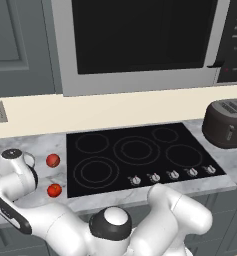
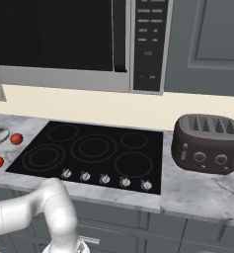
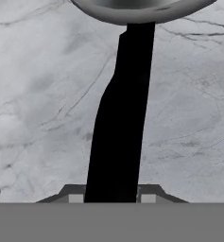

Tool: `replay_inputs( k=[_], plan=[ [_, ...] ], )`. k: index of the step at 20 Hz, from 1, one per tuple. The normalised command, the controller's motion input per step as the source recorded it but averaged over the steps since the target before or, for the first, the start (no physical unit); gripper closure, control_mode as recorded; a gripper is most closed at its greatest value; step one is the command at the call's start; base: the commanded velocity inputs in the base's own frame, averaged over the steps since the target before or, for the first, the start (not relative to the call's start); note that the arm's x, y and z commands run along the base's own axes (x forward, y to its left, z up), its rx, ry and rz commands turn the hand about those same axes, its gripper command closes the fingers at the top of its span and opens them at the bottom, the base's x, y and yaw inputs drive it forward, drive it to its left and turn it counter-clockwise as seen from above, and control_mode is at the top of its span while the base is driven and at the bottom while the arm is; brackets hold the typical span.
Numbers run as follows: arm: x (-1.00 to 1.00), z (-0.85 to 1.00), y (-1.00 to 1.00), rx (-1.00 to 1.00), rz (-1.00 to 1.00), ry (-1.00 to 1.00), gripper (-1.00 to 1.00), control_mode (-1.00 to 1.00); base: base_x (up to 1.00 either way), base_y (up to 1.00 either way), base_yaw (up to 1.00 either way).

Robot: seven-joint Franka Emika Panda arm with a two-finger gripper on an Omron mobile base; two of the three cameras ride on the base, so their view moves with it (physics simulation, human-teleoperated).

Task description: Place the pan on the front left burner on the stove. Then place the tomato and the onion in the pan and turn on the front left burner.

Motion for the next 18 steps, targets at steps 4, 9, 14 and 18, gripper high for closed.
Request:
replay_inputs(
  k=[4,9,14,18],
  plan=[
    [0.00,0.02,-0.05,0.00,0.00,0.00,1.00,-1.00,0.00,0.00,0.00],
    [0.01,0.18,-0.19,0.00,0.01,0.00,1.00,-1.00,0.00,0.00,0.00],
    [0.00,0.28,-0.18,0.00,0.00,0.00,1.00,-1.00,0.00,0.00,0.00],
    [0.00,0.14,-0.09,0.00,0.01,0.00,1.00,-1.00,0.00,0.00,0.00]
  ],
)
